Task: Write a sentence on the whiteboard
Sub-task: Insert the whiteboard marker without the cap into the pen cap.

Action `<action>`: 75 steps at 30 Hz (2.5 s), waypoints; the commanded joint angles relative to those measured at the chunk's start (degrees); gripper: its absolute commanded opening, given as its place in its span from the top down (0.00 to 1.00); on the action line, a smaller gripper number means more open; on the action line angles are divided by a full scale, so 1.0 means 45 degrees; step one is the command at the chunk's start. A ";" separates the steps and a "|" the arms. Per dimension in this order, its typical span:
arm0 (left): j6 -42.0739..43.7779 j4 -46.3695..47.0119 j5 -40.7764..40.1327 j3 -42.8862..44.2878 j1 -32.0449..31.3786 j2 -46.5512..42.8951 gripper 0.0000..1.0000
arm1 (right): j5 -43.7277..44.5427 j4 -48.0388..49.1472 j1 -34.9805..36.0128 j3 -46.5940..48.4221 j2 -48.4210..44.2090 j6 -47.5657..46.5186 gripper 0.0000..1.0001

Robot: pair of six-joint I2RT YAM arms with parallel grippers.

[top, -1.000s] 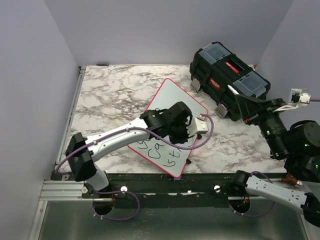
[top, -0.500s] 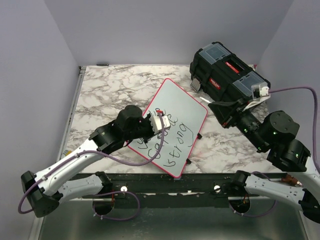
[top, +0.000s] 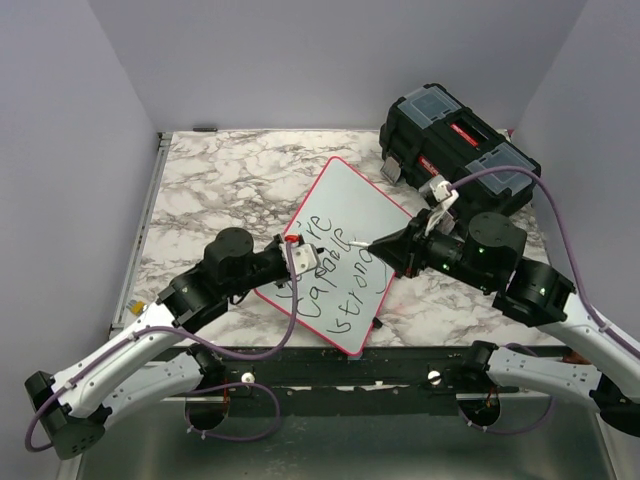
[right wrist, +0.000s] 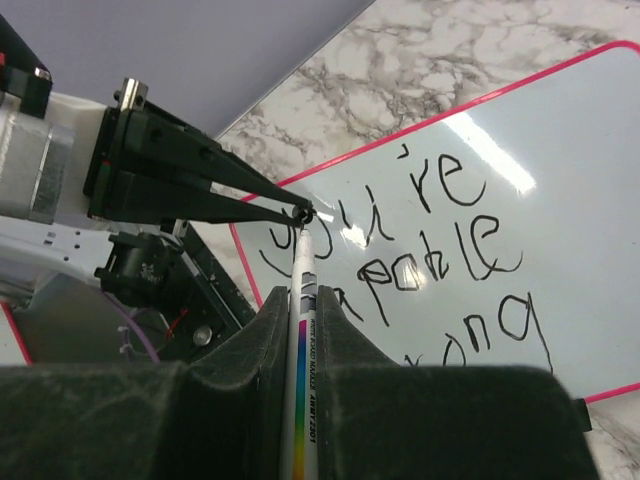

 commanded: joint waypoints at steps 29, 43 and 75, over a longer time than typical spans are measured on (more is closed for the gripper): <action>0.0713 -0.0621 0.1050 0.0224 0.0034 -0.0660 1.00 | -0.2563 0.1513 0.0082 -0.0540 0.1327 0.0151 0.99; 0.0627 -0.0613 0.1206 0.0156 0.0039 -0.0740 1.00 | -0.2653 0.1780 0.0087 -0.0774 0.1626 0.0312 0.99; 0.0601 -0.0675 0.1321 0.0146 0.0037 -0.0768 1.00 | -0.1829 0.1802 0.0077 -0.1130 0.2071 0.0565 0.99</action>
